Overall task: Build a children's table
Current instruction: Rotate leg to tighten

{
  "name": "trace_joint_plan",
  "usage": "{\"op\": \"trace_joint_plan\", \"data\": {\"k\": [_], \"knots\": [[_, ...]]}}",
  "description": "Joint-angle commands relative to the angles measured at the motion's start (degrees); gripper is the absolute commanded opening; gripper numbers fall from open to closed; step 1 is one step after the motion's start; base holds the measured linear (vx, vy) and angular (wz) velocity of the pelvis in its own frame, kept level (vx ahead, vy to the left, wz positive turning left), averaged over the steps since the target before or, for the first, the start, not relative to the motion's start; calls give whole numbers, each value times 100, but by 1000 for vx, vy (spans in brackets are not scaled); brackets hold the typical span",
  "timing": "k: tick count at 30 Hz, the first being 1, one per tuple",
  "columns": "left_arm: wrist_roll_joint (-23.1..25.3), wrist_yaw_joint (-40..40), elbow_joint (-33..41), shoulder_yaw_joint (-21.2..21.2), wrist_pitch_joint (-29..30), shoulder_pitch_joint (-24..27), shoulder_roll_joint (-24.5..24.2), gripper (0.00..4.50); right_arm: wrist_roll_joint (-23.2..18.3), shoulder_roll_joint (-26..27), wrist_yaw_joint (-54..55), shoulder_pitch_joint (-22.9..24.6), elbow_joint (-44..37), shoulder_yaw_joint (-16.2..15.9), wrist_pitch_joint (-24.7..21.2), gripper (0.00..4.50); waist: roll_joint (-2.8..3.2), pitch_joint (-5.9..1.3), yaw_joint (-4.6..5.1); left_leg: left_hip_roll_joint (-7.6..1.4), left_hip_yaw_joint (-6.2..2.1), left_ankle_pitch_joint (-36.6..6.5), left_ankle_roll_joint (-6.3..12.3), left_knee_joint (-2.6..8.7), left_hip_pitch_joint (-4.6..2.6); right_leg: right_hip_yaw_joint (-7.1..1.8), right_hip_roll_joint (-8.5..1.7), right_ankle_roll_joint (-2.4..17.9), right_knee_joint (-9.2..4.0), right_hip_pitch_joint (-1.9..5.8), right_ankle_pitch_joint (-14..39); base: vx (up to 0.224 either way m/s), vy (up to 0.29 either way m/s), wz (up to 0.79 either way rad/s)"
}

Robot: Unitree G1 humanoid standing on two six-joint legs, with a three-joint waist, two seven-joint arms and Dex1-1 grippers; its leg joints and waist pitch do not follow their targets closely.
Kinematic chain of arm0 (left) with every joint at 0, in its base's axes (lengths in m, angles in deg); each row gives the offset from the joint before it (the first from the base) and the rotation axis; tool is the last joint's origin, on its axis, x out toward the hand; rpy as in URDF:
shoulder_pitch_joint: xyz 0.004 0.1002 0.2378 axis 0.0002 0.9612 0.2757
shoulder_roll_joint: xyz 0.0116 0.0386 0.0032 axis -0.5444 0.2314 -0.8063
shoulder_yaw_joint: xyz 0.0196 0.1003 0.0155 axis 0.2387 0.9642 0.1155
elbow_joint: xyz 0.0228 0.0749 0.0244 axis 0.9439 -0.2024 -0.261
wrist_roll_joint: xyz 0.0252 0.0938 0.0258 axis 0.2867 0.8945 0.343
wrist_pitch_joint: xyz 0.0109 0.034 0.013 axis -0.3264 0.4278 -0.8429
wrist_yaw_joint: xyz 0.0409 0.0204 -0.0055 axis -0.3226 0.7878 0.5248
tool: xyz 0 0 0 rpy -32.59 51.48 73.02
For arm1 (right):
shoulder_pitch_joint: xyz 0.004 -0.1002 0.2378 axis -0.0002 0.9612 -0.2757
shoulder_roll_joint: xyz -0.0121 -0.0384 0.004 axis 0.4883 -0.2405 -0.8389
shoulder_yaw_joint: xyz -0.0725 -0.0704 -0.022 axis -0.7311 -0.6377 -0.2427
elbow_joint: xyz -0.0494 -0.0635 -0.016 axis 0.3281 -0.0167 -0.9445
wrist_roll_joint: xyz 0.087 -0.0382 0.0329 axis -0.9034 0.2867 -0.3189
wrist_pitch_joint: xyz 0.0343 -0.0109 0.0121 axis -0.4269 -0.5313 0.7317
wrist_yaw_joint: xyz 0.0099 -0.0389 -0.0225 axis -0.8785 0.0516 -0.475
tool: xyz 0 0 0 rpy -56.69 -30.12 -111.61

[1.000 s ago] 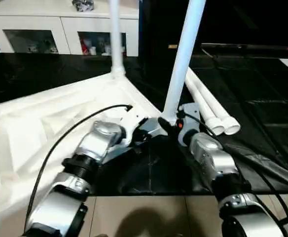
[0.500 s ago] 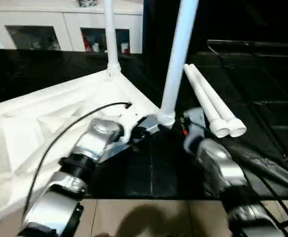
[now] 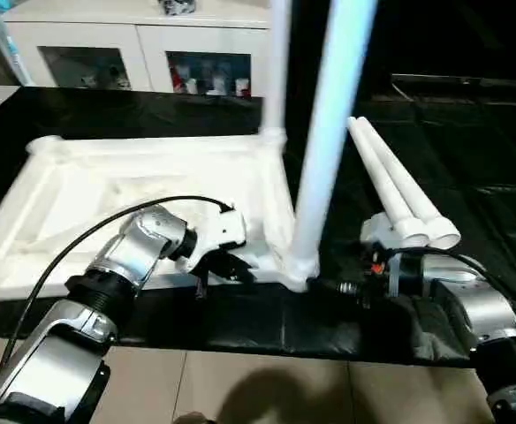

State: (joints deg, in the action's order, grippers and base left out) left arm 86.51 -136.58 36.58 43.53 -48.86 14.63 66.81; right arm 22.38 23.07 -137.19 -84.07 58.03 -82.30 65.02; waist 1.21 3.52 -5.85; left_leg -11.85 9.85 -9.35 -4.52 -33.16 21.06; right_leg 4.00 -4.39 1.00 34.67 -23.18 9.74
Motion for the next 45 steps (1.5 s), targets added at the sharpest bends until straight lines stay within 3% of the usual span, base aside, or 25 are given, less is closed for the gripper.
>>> {"op": "trace_joint_plan", "data": {"k": [1, 4, 7, 8, 10, 13, 22, 30, 33, 34, 36, 38, 40, 41, 45], "knots": [[143, -286, -131, 268, -243, -87, -1, 0, 63, -103, -253, -120, -165, -105, -57, 447, 16, -417, 3, -113, 6, -1532, 266, 339, -67, -222, -323, 1306, -455, 314, 1398, 0, 0, 0], [146, -623, -184, 375, -498, -137, -55, 0, 207, 48, -377, -404, 102, -286, 36, 447, -21, -420, -9, -111, -1, -1496, 226, 347, -58, -225, -346, 1225, -456, 319, 1617, 0, 0, 0], [154, -750, -155, 415, -580, -135, -81, 0, 179, 149, -421, -574, 287, -338, 36, 447, -1, -424, -23, -124, 4, -1471, 205, 339, -79, -231, -344, 1257, -449, 294, 1580, 0, 0, 0], [158, -749, -159, 420, -591, -137, -79, 0, 175, 154, -433, -583, 300, -344, 39, 418, -30, -427, -34, -131, 6, -1438, 214, 341, -71, -231, -342, 1278, -439, 303, 1488, 0, 0, 0], [173, -744, -170, 433, -622, -140, -76, 0, 166, 172, -495, -598, 330, -376, 44, 410, -6, -433, -55, -138, 1, -1384, 214, 343, -69, -229, -341, 1310, -414, 304, 1343, 0, 0, 0], [189, -751, -307, 448, -758, -184, -52, 0, 193, 177, -591, -618, 375, -443, 54, 376, -33, -437, -51, -128, 4, -1348, 226, 339, -58, -229, -340, 1319, -401, 320, 1233, 0, 0, 0], [221, -750, -393, 450, -869, -201, -48, 0, 216, 253, -649, -661, 513, -465, 112, 294, -15, -429, -61, -123, 4, -1386, 203, 339, -60, -230, -352, 1214, -431, 311, 1561, 0, 0, 0], [293, -526, -567, 410, -806, -232, 4, 0, 29, 357, -590, -574, 464, -357, -78, 277, -2, -431, -59, -116, 4, -1397, 204, 338, -64, -227, -340, 1231, -431, 313, 1525, 0, 0, 0], [99, 168, -725, 42, -166, -313, 311, 0, -42, 532, -132, -436, 330, -196, -312, 275, -19, -404, -70, -112, 22, -1534, 161, 330, -114, -232, -342, 1221, -473, 269, 1780, 0, 0, 0], [-4, 530, -739, -144, 127, -366, 468, 0, 75, 680, 334, -399, 363, -134, -280, 275, -49, -397, -59, -99, 17, -1541, 138, 338, -101, -226, -349, 1148, -486, 286, 2015, 0, 0, 0], [-117, 937, -717, -355, 542, -437, 630, 0, 232, 908, 975, -410, 472, -52, -241, 275, -12, -384, -4, -89, -21, -1666, 23, 366, -80, -207, -360, 969, -521, 285, 2452, 0, 0, 0], [-139, 1417, -691, -515, 922, -506, 779, 0, 330, 1192, 1707, -534, 683, 87, -319, 275, -26, -377, 32, -85, -29, -1728, -17, 373, -92, -203, -360, 907, -539, 271, 2580, 0, 0, 0], [-139, 1700, -656, -594, 1115, -531, 882, 0, 321, 1461, 2253, -663, 849, 237, -386, 275, -27, -375, 137, -52, -55, -1839, -25, 371, -63, -170, -358, 823, -565, 286, 2778, 0, 0, 0], [-172, 1984, -626, -706, 1297, -555, 1009, 0, 354, 1706, 2775, -794, 1009, 339, -427, 275, 0, -381, 168, -49, -53, -1801, -14, 366, -60, -181, -351, 811, -564, 278, 2733, 0, 0, 0], [-181, 2856, -601, -1024, 1679, -684, 1336, 0, 508, 2295, 4044, -1122, 1360, 536, -483, 274, 7, -405, 287, -38, -35, -1597, 11, 343, -37, -198, -319, 1009, -520, 271, 2134, 0, 0, 0]]}}
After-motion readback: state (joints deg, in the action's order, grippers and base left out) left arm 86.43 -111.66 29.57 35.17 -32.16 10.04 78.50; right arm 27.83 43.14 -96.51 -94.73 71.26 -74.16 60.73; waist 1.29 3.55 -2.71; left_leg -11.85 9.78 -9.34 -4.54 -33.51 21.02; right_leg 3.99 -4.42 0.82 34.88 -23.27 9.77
